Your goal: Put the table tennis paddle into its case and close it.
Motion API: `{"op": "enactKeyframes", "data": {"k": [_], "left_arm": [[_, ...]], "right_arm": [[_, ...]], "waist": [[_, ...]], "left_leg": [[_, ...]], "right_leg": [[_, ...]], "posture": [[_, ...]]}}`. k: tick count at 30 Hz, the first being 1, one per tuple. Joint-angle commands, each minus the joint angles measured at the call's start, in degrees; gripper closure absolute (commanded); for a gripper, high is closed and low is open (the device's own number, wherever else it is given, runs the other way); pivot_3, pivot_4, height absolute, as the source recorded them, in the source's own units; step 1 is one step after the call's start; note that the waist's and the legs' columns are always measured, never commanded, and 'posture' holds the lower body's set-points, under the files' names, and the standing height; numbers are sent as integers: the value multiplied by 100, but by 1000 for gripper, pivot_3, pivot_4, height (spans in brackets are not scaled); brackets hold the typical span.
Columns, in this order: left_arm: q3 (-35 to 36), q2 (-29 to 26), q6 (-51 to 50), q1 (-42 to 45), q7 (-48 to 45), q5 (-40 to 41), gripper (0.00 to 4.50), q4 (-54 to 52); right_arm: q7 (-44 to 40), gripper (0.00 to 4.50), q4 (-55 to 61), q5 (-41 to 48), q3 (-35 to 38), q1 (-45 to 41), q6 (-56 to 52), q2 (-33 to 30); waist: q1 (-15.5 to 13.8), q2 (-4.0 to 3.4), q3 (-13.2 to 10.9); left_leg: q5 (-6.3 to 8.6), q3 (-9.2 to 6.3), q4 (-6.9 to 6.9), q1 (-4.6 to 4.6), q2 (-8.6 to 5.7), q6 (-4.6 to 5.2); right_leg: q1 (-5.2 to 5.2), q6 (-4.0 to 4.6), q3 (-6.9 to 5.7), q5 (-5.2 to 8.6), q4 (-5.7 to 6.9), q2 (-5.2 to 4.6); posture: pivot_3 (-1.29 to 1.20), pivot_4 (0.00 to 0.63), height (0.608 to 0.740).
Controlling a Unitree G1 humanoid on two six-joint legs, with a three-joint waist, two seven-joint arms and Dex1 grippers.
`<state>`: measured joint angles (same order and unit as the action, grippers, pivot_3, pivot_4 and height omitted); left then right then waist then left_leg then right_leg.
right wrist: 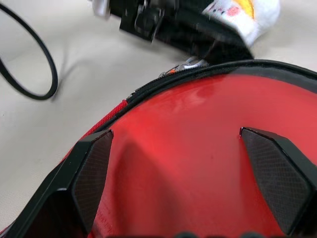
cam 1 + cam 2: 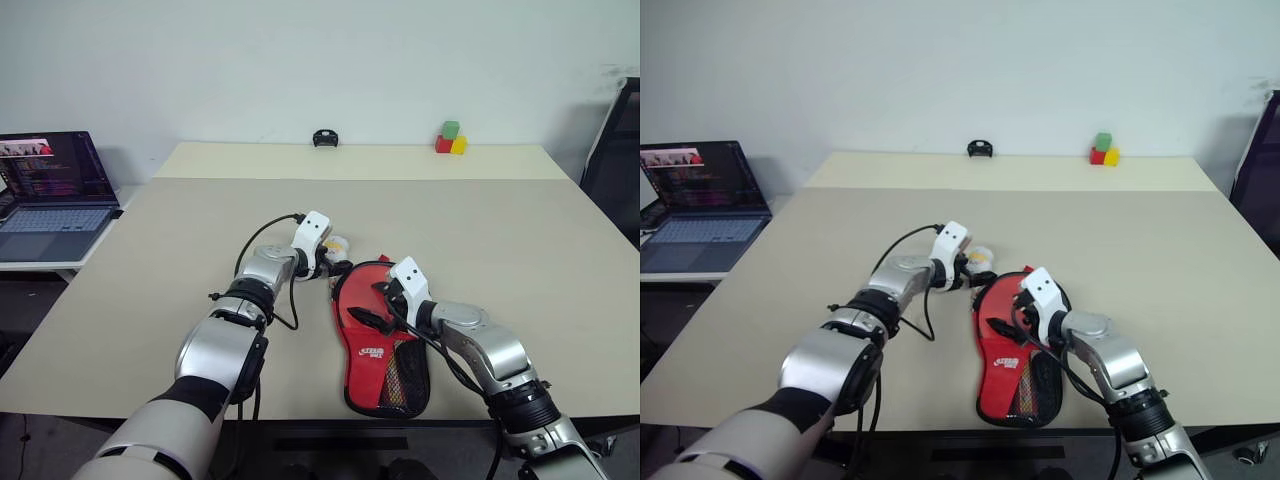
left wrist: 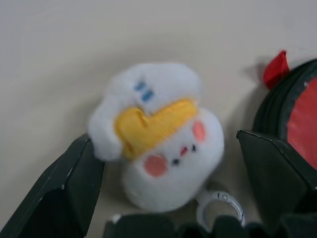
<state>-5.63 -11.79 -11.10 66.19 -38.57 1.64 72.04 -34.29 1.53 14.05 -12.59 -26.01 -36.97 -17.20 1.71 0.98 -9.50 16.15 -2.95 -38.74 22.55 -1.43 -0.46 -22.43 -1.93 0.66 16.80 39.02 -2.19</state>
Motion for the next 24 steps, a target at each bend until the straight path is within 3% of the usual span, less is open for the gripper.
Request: {"op": "enactKeyframes", "data": {"k": [1,3,10,13,15,24], "left_arm": [[111,124,113,122,-14,-80,388,50],[151,159,139,109,6,-106,908,70],[361,191,157,32,339,-136,3437,151],[405,188,187,8,365,-172,4145,160],[459,184,197,8,362,-168,4335,155],[553,242,340,385,72,-190,4336,25]], "right_arm": [[130,0,45,-43,47,47,-52,82],[180,0,52,-30,70,50,-53,124],[359,0,156,-29,138,148,-107,150],[397,0,223,3,179,174,-191,106],[404,0,273,-16,197,187,-261,27],[548,0,-57,-317,12,204,-716,-205]], "waist": [[-1,0,0],[-2,1,0],[-2,1,1],[-3,2,1],[-3,2,1],[-2,3,2]], "left_leg": [[0,0,0,0,0,0],[0,0,-1,0,0,0],[0,0,-1,-1,1,0],[0,0,-2,-2,1,-1],[-1,0,-3,-2,1,-1],[-1,0,-3,-3,0,-1]], "right_leg": [[0,0,0,0,0,0],[0,0,0,0,1,0],[1,0,1,0,3,-1],[1,0,1,0,4,-1],[2,0,0,0,6,-1],[4,0,-1,0,6,0]], "posture": [[0,150,740],[0,150,740],[0,150,740],[0,150,740],[0,150,740],[0,150,740]]}}
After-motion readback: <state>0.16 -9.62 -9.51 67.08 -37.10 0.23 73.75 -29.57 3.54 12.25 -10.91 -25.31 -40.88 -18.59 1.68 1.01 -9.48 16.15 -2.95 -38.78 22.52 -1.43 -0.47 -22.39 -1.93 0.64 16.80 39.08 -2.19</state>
